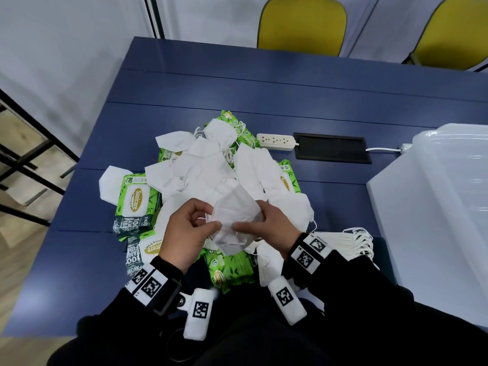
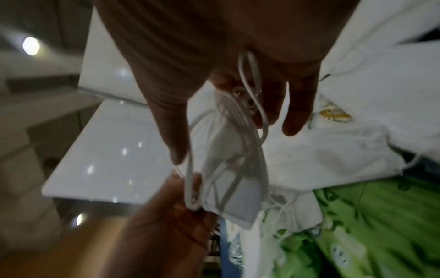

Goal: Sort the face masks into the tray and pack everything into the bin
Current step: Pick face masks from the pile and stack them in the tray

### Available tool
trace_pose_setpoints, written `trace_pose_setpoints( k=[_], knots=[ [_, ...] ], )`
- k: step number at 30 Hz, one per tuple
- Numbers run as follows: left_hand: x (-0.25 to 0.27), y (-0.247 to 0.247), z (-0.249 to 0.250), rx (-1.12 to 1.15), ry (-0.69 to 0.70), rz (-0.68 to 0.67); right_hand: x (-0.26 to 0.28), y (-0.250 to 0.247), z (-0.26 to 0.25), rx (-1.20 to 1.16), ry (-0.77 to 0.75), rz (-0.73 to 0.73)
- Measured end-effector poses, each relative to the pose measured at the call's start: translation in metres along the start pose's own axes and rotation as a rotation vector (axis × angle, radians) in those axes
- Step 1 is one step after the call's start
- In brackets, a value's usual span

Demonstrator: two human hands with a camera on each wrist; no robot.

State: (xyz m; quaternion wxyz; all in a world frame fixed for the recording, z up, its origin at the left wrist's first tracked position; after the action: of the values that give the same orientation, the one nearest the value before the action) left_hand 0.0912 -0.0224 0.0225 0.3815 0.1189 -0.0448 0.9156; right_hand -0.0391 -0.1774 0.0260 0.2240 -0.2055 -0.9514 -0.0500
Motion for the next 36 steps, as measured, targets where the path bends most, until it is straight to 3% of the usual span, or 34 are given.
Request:
trace_pose_setpoints(
  k=[3,6,9,12,14,17,20,24,29,34,36],
  knots=[
    [-0.001,-0.005,0.0,-0.103,0.027,-0.039,-0.006,-0.003,0.002,0.255,-0.004,-0.002],
    [-0.004,-0.024,0.0,-0.236,0.03,-0.013,-0.007,-0.019,0.005,0.266,0.009,0.098],
    [-0.006,-0.042,-0.001,-0.256,0.012,-0.02,-0.005,-0.032,0.006,-0.054,0.039,0.111],
    [-0.008,-0.045,-0.002,-0.188,-0.013,-0.034,-0.005,-0.028,-0.002,-0.566,0.048,0.033],
    [-0.012,-0.042,-0.002,-0.124,-0.021,-0.016,-0.003,-0.022,-0.014,-0.78,0.117,-0.025],
    [-0.018,-0.035,0.001,-0.025,-0.049,-0.008,-0.008,-0.019,-0.021,-0.657,0.179,-0.056],
    [-0.026,-0.035,0.007,-0.033,-0.056,-0.005,-0.019,-0.025,-0.015,-0.456,0.178,0.011],
    [-0.033,-0.037,0.011,-0.156,-0.017,-0.04,-0.026,-0.035,-0.006,-0.335,0.155,0.044],
    [-0.03,-0.016,0.013,-0.289,0.065,-0.142,-0.032,-0.019,-0.007,0.07,0.088,-0.051],
    [-0.037,-0.014,0.016,-0.305,0.072,-0.143,-0.037,-0.001,-0.01,0.004,-0.057,0.002],
    [-0.053,-0.029,0.017,-0.26,0.048,-0.085,-0.038,0.0,-0.011,-0.02,-0.09,0.027]
  ],
)
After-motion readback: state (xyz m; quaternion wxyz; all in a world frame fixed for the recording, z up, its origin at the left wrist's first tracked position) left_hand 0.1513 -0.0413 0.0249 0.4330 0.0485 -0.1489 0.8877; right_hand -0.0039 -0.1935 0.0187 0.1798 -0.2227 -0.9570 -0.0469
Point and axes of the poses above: each hand's wrist, its own x-axis away from the middle knuckle, its own y-axis out of the palm, z = x × y, the point moved 3 cm from there along -x, towards the middle knuckle, and after that the axes turned 5 degrees about -z, right-handed, at the moved point
